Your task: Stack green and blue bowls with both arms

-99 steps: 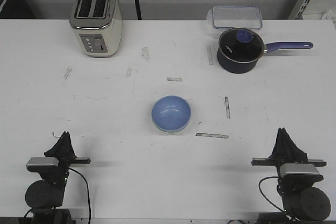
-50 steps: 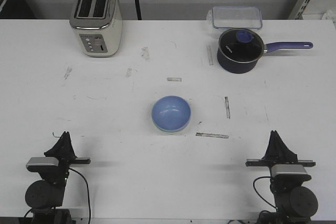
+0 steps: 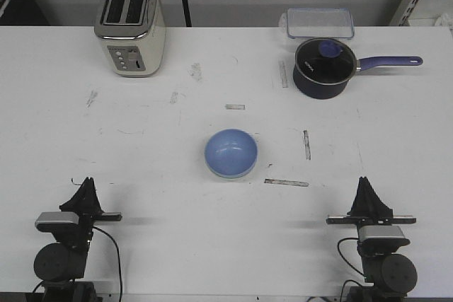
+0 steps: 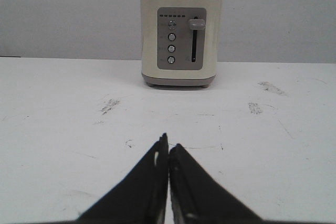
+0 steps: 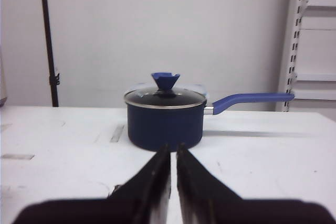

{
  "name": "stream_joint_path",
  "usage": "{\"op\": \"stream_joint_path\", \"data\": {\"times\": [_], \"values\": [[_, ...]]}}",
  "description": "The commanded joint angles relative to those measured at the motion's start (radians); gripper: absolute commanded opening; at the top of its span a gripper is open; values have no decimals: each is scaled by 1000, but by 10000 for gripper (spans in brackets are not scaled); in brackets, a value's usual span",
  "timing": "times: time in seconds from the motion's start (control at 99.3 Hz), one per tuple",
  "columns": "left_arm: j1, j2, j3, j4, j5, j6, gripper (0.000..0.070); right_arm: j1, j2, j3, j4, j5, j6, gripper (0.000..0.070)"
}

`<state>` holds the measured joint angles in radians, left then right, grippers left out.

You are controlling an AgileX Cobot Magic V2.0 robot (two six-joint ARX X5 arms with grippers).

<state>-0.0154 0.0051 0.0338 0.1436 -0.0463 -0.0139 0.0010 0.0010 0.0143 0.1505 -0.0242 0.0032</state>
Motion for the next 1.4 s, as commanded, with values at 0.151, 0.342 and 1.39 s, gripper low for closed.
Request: {"op": "stream_joint_path", "data": {"times": [0.151, 0.342, 1.39], "values": [[0, -2, -21, 14, 5, -5, 3, 8, 0, -2, -28, 25, 7, 16], [0, -2, -21, 14, 5, -5, 3, 19, 0, -2, -87, 22, 26, 16], [0, -2, -21, 14, 5, -5, 3, 19, 0, -2, -69, 24, 26, 16]]}}
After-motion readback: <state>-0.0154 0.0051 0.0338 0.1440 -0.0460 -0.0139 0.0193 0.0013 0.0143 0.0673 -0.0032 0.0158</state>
